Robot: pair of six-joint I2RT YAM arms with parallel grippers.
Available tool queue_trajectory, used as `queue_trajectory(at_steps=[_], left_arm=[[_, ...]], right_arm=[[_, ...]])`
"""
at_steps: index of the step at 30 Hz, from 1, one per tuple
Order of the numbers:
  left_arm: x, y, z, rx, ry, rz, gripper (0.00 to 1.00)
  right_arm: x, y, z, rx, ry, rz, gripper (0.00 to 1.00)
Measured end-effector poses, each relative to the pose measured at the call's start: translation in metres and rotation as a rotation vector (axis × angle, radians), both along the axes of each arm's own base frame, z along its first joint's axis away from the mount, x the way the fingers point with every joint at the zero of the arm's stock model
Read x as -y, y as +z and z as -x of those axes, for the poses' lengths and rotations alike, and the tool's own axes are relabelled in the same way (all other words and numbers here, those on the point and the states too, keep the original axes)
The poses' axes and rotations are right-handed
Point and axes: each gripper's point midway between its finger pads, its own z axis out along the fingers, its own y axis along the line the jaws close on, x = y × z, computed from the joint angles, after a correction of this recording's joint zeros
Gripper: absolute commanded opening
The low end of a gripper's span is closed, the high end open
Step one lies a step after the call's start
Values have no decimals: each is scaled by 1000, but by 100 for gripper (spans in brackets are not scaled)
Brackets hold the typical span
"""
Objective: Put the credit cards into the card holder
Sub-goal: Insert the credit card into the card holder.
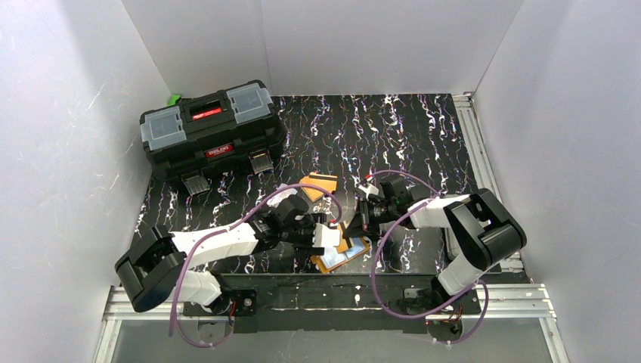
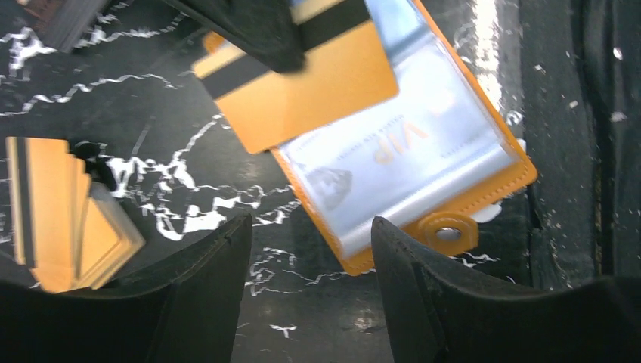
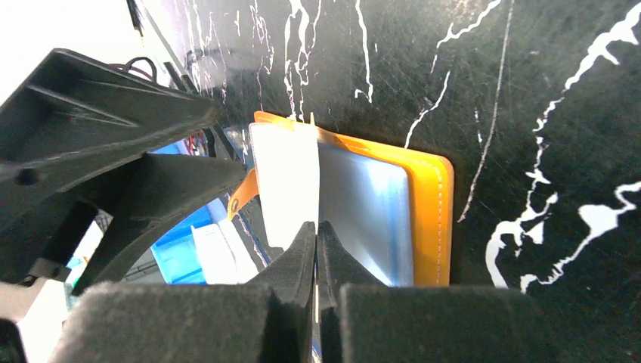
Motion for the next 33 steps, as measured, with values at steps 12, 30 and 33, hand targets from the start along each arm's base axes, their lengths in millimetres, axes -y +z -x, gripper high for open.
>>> queue_trajectory(at_steps=[12,30,33], left_arm=[[-2,-28,12,-32,-82,-42,54],[1,-28,13,-18,-117,-32,50],[0,-28,13,-21,-115,-32,49]], right_arm=[[17,-3,-13,-9,-94,-40,1],[19,-6,-9,0,-94,-54,1],[18,-7,-5,5,-80,-47,1]])
